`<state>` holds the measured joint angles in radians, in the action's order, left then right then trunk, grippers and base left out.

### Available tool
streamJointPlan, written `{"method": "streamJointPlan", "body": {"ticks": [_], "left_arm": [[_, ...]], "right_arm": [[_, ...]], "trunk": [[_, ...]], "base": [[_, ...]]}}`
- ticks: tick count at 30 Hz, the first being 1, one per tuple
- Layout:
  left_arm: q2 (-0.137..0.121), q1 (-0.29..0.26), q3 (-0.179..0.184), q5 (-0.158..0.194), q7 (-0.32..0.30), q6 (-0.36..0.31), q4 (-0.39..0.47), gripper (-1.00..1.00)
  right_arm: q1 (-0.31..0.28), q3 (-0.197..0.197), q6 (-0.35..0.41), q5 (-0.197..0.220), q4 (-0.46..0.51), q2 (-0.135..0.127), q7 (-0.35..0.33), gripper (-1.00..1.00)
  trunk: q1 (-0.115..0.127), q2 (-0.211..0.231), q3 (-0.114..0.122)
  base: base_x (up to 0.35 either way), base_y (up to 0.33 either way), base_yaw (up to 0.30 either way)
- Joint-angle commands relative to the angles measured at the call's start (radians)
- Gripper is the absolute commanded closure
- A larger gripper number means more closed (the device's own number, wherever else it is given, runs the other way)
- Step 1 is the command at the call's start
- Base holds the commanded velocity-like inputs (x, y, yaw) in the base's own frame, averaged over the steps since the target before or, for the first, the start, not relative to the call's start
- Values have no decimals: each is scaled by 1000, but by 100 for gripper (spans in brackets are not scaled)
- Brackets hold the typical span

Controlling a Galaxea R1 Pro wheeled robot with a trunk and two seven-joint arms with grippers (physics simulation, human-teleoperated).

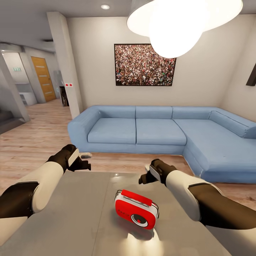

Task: Turn on the radio receiver that's on the table in the living room.

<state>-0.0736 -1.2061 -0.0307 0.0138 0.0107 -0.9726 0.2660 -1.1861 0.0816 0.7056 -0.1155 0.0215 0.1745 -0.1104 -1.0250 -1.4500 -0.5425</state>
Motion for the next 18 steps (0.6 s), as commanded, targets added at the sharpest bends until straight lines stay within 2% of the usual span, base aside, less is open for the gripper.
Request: {"method": "streamJointPlan", "body": {"ticks": [1,18], "left_arm": [[0,0,0,0,0,0,0,-100],[0,0,0,0,0,0,0,-100]], "right_arm": [[2,0,0,-16,0,0,-1,-100],[7,0,-4,-79,0,0,-2,-100]], "trunk": [[0,0,0],[0,0,0]], "base": [[0,0,0],[0,0,0]]}}
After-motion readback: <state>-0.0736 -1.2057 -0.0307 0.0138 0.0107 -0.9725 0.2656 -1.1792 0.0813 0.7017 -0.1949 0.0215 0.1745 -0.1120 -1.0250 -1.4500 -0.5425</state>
